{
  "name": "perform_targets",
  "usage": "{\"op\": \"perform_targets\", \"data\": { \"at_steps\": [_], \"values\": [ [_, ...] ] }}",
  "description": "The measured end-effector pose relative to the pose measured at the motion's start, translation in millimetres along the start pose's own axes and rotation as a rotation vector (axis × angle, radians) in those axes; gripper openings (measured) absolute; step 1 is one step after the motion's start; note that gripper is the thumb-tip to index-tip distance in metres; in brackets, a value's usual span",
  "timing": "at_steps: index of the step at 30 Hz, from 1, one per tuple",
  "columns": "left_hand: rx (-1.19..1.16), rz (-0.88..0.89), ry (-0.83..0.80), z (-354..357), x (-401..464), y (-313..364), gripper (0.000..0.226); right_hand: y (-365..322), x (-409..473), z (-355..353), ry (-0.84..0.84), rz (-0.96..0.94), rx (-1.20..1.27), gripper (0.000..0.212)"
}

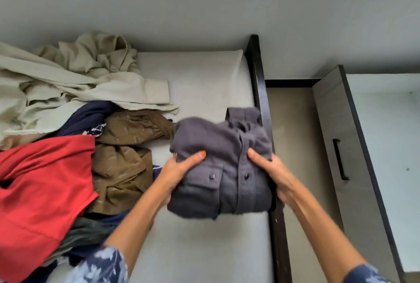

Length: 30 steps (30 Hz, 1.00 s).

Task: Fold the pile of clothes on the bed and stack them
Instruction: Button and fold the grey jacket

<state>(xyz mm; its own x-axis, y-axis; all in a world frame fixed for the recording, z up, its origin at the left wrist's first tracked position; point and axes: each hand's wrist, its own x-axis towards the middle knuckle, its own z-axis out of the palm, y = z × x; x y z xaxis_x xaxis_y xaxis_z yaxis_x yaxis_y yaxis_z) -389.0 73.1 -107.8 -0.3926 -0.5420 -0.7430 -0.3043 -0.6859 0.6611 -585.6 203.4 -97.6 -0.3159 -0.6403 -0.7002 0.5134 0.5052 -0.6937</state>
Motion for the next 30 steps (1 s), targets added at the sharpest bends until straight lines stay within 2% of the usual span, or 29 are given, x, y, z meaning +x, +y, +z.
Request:
{"op": "perform_targets", "data": {
  "at_steps": [2,6,8,9,10,11,12,13,14,15,16,18,20,25,30],
  "values": [
    [0.034,0.120,0.018,6,40,48,0.056,-47,37,5,-0.007,-0.107,-0.016,0.059],
    [0.067,0.261,-0.067,22,109,139,0.059,-142,106,10,-0.064,-0.275,-0.054,0.044],
    [0.132,0.231,-0.121,27,134,175,0.081,-172,133,9,-0.029,-0.323,-0.128,0.048],
    [0.190,0.195,-0.103,28,148,186,0.096,-180,146,9,0.035,-0.343,-0.198,0.058],
    [0.259,0.162,-0.005,32,163,192,0.109,-182,161,8,0.141,-0.358,-0.309,0.076],
    [0.386,0.162,0.172,32,179,189,0.119,-179,175,6,0.288,-0.368,-0.535,0.094],
    [0.575,0.213,0.321,32,193,182,0.123,-170,185,4,0.412,-0.379,-0.854,0.102],
    [0.787,0.308,0.383,33,205,169,0.116,-154,194,4,0.461,-0.422,-1.152,0.097],
    [0.980,0.422,0.359,35,217,152,0.100,-137,202,7,0.432,-0.482,-1.372,0.084],
    [1.103,0.498,0.287,37,223,136,0.083,-120,205,10,0.366,-0.515,-1.472,0.072],
    [1.149,0.494,0.225,39,228,122,0.069,-106,208,14,0.324,-0.510,-1.498,0.063],
    [1.165,0.403,0.219,38,238,105,0.059,-92,215,17,0.326,-0.459,-1.495,0.058],
    [1.200,0.371,0.238,38,242,111,0.057,-98,222,16,0.327,-0.411,-1.533,0.057],
    [1.365,0.290,0.138,41,229,139,0.063,-120,212,26,0.265,-0.239,-1.604,0.060],
    [1.427,0.445,-0.005,-1,175,136,0.063,-82,170,41,0.423,-0.466,-1.518,0.064]
  ]
}}
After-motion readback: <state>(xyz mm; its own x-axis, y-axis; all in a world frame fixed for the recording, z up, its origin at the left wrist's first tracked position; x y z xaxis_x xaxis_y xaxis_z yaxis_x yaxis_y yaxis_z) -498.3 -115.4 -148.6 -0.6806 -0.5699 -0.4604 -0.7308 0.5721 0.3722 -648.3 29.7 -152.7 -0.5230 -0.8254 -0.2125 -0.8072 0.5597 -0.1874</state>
